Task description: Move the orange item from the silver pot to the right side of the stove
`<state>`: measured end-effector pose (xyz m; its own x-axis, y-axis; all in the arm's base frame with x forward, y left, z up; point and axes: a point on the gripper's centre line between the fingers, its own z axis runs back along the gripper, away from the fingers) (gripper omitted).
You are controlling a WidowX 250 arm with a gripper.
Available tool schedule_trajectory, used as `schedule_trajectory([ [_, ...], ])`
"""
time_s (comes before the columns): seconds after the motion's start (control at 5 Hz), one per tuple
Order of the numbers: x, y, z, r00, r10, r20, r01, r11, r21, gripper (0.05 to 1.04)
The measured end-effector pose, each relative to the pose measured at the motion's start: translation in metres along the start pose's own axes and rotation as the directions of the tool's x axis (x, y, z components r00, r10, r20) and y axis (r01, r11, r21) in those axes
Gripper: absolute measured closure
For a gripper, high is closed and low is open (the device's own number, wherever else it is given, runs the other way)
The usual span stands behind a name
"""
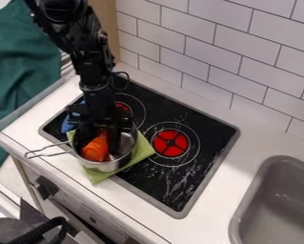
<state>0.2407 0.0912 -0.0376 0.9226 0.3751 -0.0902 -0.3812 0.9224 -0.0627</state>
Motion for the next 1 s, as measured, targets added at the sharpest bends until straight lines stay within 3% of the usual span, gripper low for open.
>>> schedule_trajectory([
  [0.2,0.0,-0.006,0.001,1.0,-0.014,0.004,0.014,1.0,0.01,0.613],
  [0.6,0.009,-0.04,0.037,0.99,-0.075,0.12,0.067,0.996,0.066,0.613],
  [1.0,0.024,-0.098,0.065,0.963,-0.192,0.191,0.181,0.981,0.077,0.613],
])
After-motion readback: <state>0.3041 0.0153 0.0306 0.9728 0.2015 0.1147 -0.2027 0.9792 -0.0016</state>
